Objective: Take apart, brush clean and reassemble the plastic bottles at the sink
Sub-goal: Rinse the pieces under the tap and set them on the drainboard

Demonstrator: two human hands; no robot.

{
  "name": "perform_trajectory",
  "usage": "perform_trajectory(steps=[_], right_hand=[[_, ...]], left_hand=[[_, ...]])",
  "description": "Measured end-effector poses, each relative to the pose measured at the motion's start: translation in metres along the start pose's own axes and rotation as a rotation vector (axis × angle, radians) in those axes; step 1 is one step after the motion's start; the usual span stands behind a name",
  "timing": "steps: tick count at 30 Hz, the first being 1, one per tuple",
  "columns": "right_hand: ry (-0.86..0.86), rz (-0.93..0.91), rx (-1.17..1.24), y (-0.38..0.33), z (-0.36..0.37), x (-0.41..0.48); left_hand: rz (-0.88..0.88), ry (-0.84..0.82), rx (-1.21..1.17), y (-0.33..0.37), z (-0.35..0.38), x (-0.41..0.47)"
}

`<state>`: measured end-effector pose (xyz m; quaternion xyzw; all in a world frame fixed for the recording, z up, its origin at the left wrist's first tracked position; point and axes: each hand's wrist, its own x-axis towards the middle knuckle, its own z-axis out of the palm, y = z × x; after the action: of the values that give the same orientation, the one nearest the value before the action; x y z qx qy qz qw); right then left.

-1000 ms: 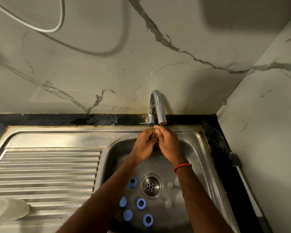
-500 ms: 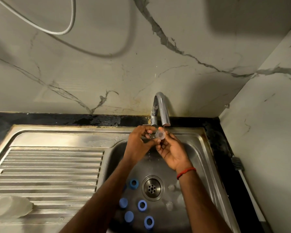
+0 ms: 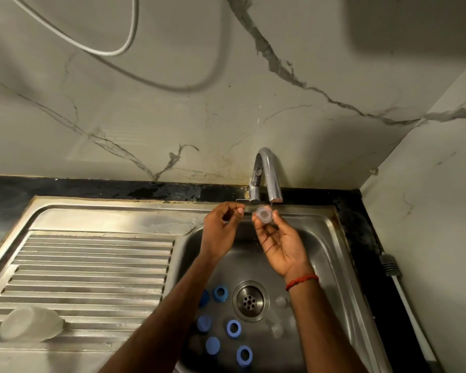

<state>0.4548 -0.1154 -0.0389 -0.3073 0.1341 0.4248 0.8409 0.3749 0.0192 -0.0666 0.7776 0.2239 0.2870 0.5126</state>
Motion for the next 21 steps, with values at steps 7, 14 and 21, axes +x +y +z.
perform_trajectory(steps=[7,14,21], right_hand=[[-0.061,-0.199,-0.413,-0.003,0.006,0.005],[0.069,-0.455,-0.955,-0.014,0.005,0.003],[0.244,-0.848,-1.392,-0.009,-0.001,0.011]], left_hand=[[-0.343,-0.211,-0.435,0.022,0.015,-0.003],[-0.605,-0.173,-0.863,0.045,0.028,-0.006],[-0.699,-0.056,-0.885,0.048,0.038,-0.001]])
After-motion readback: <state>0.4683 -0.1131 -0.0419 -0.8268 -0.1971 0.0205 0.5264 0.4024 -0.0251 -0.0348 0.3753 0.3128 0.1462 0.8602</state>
